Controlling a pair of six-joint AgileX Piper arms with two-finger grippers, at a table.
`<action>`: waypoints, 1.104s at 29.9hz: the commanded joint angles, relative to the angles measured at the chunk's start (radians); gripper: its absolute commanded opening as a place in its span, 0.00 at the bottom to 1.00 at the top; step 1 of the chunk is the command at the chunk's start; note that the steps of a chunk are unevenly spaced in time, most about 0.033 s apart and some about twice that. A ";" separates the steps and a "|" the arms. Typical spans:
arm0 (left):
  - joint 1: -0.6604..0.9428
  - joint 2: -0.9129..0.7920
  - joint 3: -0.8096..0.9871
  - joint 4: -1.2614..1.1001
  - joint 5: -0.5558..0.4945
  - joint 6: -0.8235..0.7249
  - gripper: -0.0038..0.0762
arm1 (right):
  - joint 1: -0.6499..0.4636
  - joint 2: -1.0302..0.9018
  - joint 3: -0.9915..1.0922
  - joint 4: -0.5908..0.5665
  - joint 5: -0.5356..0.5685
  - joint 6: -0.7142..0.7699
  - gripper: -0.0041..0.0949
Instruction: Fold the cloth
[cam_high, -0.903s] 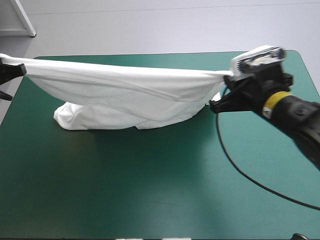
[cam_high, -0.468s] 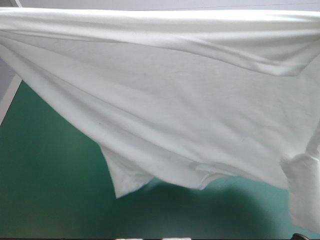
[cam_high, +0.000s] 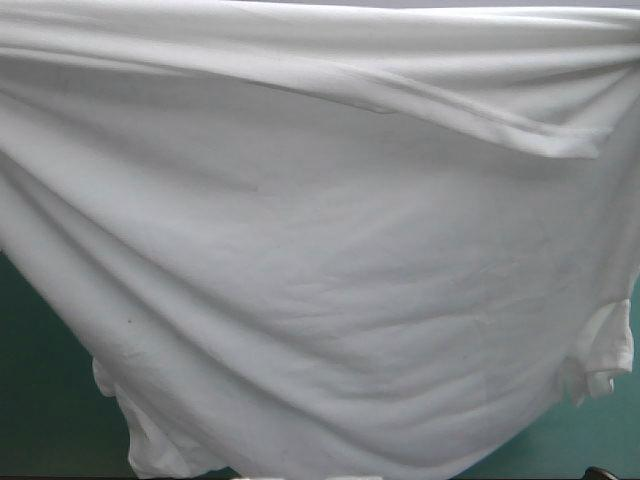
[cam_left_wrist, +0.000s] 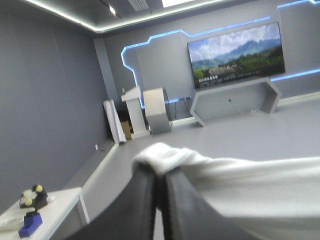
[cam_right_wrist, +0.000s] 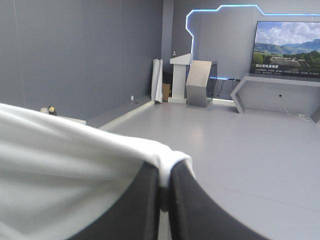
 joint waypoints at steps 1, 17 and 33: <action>-0.034 0.055 -0.007 0.069 -0.044 0.006 0.04 | -0.003 0.065 -0.018 -0.074 -0.065 -0.008 0.02; -0.038 0.429 0.095 -0.023 -0.044 -0.014 0.04 | -0.137 0.535 -0.018 -0.272 -0.154 0.137 0.02; -0.038 0.871 0.155 -0.092 -0.423 -0.017 0.04 | -0.430 1.017 -0.018 0.022 -0.722 0.127 0.02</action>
